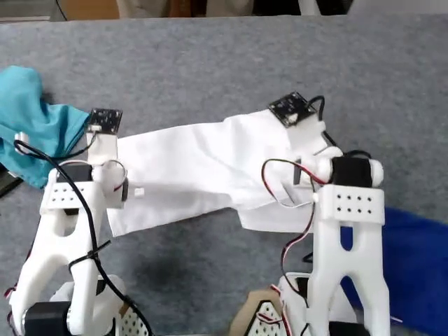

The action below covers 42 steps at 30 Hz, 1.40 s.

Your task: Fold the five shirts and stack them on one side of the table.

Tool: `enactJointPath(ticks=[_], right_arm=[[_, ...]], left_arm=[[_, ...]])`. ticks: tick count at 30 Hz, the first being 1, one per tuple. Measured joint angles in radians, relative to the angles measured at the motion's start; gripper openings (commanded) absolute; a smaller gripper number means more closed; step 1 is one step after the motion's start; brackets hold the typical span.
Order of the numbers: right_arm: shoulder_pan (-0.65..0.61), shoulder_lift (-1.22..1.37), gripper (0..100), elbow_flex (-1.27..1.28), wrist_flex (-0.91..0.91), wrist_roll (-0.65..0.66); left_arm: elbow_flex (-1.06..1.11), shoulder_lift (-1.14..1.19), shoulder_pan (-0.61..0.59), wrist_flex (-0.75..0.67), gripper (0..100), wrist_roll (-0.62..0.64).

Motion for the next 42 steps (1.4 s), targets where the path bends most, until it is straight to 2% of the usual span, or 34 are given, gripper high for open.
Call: enactJointPath(ticks=[5, 14, 22, 38, 42], right_arm=[[0.048, 0.000, 0.5, 0.077, -0.054, 0.037], [0.052, 0.000, 0.5, 0.114, -0.083, 0.046], [0.052, 0.000, 0.5, 0.198, -0.083, 0.112], [0.052, 0.000, 0.9, 0.230, -0.149, 0.115], [0.052, 0.000, 8.0, 0.230, -0.155, 0.130]], left_arm=[[0.035, -0.002, 0.003, -0.049, 2, 0.002], [0.110, -0.006, 0.095, -0.055, 2, -0.002], [0.143, -0.008, 0.097, -0.055, 2, -0.025], [0.144, -0.008, 0.097, -0.055, 2, -0.029], [0.144, -0.008, 0.101, -0.029, 7, -0.029]])
